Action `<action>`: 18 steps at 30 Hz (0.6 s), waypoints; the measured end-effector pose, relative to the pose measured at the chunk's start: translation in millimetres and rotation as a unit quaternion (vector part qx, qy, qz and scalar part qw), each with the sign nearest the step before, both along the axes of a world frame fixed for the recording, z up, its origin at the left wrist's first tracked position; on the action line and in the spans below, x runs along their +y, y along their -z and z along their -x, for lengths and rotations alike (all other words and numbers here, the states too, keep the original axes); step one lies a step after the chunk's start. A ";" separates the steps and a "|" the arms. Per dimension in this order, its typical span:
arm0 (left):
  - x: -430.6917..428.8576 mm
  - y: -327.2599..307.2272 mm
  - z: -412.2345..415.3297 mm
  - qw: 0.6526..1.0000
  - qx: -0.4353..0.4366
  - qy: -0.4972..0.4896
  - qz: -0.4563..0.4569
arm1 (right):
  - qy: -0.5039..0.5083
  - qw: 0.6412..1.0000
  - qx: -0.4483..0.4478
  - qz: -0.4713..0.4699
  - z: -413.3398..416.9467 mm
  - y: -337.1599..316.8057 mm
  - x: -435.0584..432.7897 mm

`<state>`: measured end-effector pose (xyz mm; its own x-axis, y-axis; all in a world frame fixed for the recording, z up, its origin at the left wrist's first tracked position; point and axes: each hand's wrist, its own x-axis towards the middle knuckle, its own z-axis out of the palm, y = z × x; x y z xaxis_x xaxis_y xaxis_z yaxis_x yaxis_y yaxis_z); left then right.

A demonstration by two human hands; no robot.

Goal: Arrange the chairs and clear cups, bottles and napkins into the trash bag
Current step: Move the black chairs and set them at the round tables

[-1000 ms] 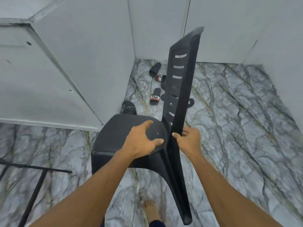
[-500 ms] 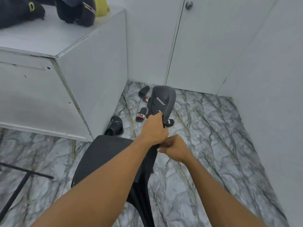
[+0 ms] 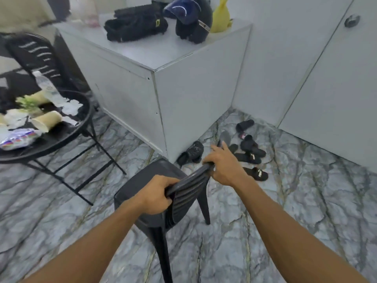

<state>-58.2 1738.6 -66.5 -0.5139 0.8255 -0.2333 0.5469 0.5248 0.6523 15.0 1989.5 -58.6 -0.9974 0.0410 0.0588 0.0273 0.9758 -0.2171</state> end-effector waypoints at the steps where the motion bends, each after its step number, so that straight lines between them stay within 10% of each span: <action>1: -19.2 -1.1 6.9 0.999 0.025 -0.031 0.013 | -0.027 0.999 0.004 -0.016 11.1 -5.2 -8.8; 11: -123.1 -25.2 25.5 0.936 0.216 -0.236 0.146 | -0.292 0.956 0.033 -0.011 101.5 -16.2 -201.3; 18: -161.6 -12.3 54.5 0.925 0.258 -0.255 0.116 | -0.287 0.948 -0.087 -0.101 145.0 -32.8 -197.5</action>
